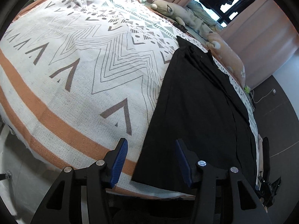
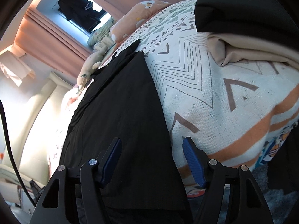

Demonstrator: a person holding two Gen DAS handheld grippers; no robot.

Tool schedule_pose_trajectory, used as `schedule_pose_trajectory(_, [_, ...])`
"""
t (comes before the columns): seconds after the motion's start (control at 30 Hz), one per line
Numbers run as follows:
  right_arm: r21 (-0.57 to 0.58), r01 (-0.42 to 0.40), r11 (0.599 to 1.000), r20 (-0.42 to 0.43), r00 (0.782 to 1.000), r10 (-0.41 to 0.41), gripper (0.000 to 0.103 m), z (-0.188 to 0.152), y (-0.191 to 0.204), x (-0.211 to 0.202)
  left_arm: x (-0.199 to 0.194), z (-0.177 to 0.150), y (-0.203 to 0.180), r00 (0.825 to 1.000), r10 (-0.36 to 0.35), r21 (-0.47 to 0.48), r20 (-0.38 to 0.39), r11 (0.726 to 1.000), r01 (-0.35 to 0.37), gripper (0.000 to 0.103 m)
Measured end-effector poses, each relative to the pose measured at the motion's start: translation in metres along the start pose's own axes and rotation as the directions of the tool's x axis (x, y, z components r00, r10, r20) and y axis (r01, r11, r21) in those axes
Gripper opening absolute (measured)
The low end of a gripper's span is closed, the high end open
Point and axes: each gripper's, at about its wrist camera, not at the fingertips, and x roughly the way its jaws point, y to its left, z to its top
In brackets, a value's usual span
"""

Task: Fold large clothes
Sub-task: 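Close both grippers on the black jacket's hem edge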

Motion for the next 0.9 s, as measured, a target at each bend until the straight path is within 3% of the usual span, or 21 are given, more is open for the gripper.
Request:
schedule_pose_trajectory(0.17, [0.035, -0.113, 0.993, -0.022, 0.993, 0.114, 0.065, -0.014, -0.011, -0.006, -0.004, -0.006, 0.009, 0.993, -0.112, -0.051, -0.033, 0.993, 0.110, 0.054])
schedule_pose_trajectory(0.33, [0.079, -0.240, 0.968, -0.052, 0.968, 0.245, 0.064, -0.038, -0.021, -0.009, -0.007, -0.013, 0.014, 0.977, -0.208, -0.110, -0.038, 0.973, 0.203, 0.054])
schedule_pose_trajectory(0.53, [0.105, -0.350, 0.931, -0.005, 0.936, 0.352, 0.064, -0.046, -0.017, -0.010, -0.009, -0.010, 0.010, 0.958, -0.286, -0.134, -0.024, 0.951, 0.280, 0.054])
schedule_pose_trajectory(0.73, [0.088, -0.270, 0.959, 0.015, 0.963, 0.270, 0.063, -0.037, -0.009, 0.001, 0.003, 0.002, -0.001, 0.967, -0.251, -0.119, -0.034, 0.962, 0.245, 0.054])
schedule_pose_trajectory(0.8, [0.094, -0.248, 0.964, 0.034, 0.969, 0.246, 0.052, -0.035, -0.009, 0.003, 0.008, 0.003, -0.006, 0.975, -0.219, -0.101, -0.040, 0.972, 0.214, 0.053])
schedule_pose_trajectory(0.9, [0.113, -0.226, 0.967, 0.059, 0.973, 0.221, 0.048, -0.033, -0.007, 0.009, 0.014, 0.005, -0.013, 0.982, -0.186, -0.079, -0.041, 0.980, 0.183, 0.045])
